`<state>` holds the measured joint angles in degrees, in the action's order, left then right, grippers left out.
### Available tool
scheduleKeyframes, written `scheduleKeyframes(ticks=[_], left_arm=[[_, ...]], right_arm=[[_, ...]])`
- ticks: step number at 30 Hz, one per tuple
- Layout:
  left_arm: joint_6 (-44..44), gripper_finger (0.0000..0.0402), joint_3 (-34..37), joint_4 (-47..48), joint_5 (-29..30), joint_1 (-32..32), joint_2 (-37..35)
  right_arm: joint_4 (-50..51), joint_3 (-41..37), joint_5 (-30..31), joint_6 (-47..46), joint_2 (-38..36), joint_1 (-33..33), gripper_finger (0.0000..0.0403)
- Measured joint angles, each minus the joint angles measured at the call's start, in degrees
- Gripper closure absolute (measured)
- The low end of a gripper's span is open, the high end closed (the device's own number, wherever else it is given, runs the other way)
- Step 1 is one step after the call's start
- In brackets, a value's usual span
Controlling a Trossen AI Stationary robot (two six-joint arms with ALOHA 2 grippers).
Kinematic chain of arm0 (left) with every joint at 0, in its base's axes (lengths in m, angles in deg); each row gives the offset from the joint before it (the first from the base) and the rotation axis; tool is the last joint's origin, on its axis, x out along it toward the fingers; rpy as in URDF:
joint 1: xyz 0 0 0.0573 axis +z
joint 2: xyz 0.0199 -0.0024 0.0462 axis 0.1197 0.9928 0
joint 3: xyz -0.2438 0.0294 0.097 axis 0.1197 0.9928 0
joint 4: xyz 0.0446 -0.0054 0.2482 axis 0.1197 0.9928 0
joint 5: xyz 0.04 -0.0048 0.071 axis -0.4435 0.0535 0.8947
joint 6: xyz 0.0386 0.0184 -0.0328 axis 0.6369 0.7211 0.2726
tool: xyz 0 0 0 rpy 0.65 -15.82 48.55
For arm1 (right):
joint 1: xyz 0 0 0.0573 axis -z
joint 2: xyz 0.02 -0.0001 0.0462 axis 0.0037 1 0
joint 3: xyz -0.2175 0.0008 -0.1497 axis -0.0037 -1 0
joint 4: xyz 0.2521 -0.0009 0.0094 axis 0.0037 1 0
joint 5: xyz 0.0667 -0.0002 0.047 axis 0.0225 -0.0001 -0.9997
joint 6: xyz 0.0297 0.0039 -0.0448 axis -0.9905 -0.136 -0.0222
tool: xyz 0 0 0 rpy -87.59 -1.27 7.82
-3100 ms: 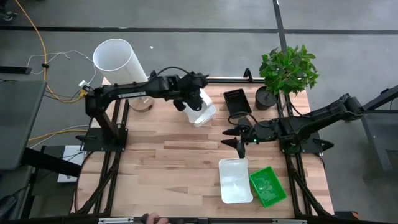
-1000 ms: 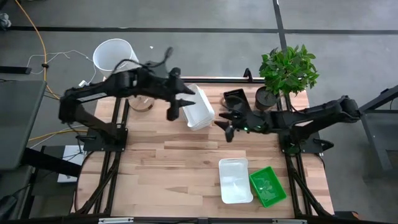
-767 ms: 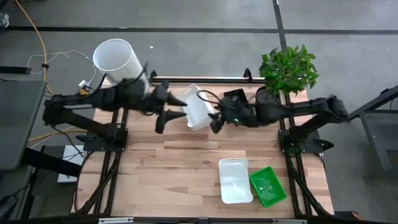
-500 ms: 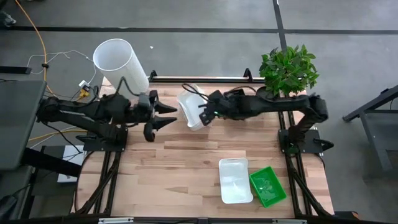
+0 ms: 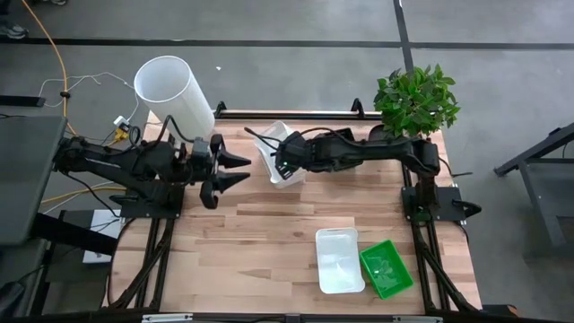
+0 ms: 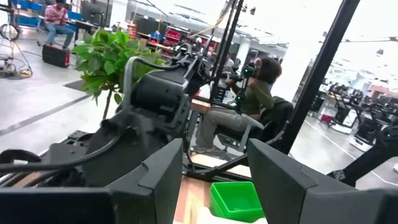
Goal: Stack baskets by color
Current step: Stack the bottom left white bin on top of the top white bin
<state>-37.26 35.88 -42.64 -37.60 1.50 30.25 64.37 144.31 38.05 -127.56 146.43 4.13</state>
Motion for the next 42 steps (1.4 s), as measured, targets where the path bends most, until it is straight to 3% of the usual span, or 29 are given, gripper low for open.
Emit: scheduleKeyframes(ticks=[5, 13, 23, 30, 37, 42], left_arm=[[-0.01, 0.0232, 0.0, 0.18, 0.0, -0.06, 0.0], [-0.01, 0.0232, 0.0, 0.37, 0.0, -0.03, 0.0], [-0.01, 0.0232, 0.0, 0.81, 0.0, -0.03, 0.02], [0.02, 0.0232, 0.02, 1.96, -0.03, -0.03, 0.02], [0.16, 0.0232, 0.02, 2.12, -0.03, -0.01, 0.04], [0.16, 0.0232, 0.02, 2.11, -0.03, -0.01, 0.03]], right_arm=[[0.2, 0.04, 1.47, -1.22, 0.4, -0.09, 0.0244], [0.34, 0.04, 3.05, -0.23, 0.4, 0.37, 0.0392], [1.88, 5.57, 4.38, 2.83, -0.1, 0.28, 0.0399], [5.08, 10.86, -0.31, 7.53, -0.14, 1.78, 0.0402], [2.7, 7.05, -6.64, 5.4, -0.16, 2.51, 0.0389], [-0.89, 2.37, -8.15, 3.96, -0.16, 2.71, 0.0333]])
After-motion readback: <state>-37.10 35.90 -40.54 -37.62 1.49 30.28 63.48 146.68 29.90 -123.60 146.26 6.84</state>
